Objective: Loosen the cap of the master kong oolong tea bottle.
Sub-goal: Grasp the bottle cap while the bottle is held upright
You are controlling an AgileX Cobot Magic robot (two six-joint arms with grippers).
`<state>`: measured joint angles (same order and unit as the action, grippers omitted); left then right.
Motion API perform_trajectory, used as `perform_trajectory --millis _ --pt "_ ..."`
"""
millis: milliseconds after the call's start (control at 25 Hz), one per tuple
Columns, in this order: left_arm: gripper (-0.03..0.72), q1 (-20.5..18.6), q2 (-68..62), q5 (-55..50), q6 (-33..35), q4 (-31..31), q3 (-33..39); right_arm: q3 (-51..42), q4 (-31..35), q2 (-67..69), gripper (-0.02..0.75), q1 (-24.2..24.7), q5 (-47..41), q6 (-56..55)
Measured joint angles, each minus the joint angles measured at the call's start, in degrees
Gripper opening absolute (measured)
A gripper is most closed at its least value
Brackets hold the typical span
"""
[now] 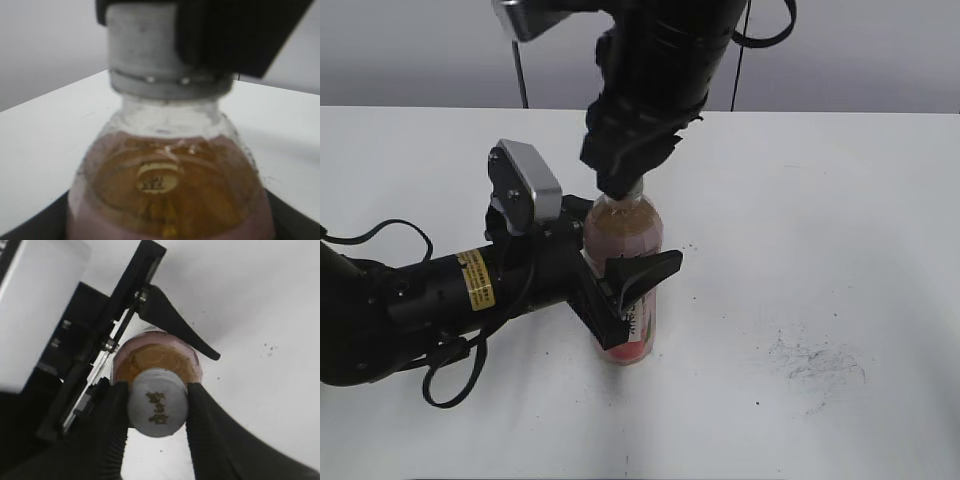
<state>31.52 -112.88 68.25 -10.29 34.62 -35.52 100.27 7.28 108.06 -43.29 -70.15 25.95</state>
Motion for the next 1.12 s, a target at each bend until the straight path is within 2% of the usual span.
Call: perform_trajectory --millis 120,240,440,480,560,640,680,760,840,880,960,1120 --pt "0.442 0.00 0.00 0.00 0.00 -0.05 0.00 0.00 0.00 0.00 0.268 0.00 0.10 16.14" --pt "0.442 0.00 0.00 -0.09 0.00 -0.07 0.00 0.00 0.00 0.00 0.268 0.00 0.16 37.47" --pt "0.442 0.00 0.00 -0.16 0.05 -0.07 0.00 0.00 0.11 -0.11 0.268 0.00 0.44 82.24" --pt "0.442 0.00 0.00 -0.16 0.05 -0.11 0.00 0.00 0.31 -0.11 0.268 0.00 0.46 87.40" --pt "0.442 0.00 0.00 -0.16 0.05 -0.11 0.00 0.00 0.49 -0.16 0.268 0.00 0.51 89.83" --pt "0.442 0.00 0.00 -0.16 0.05 -0.06 0.00 0.00 0.48 -0.16 0.269 0.00 0.51 83.43" --pt "0.442 0.00 0.00 -0.16 0.05 -0.01 0.00 0.00 0.35 -0.16 0.295 0.00 0.51 78.62" --pt "0.442 0.00 0.00 -0.16 0.05 -0.02 0.00 -0.05 -0.37 -0.16 0.415 0.00 0.46 64.54" --pt "0.442 0.00 0.00 -0.16 0.05 -0.02 0.00 0.01 -0.62 -0.16 0.567 0.00 0.46 48.83" --pt "0.442 0.00 0.00 -0.16 0.05 -0.02 0.00 0.08 -0.62 -0.16 0.608 0.00 0.40 40.12" --pt "0.442 0.00 0.00 -0.16 0.05 -0.02 0.00 0.26 0.00 -0.16 0.611 0.00 0.35 24.58" --pt "0.442 0.00 0.00 -0.16 0.05 -0.02 0.00 0.50 1.93 -0.16 0.494 0.00 0.30 -3.22"
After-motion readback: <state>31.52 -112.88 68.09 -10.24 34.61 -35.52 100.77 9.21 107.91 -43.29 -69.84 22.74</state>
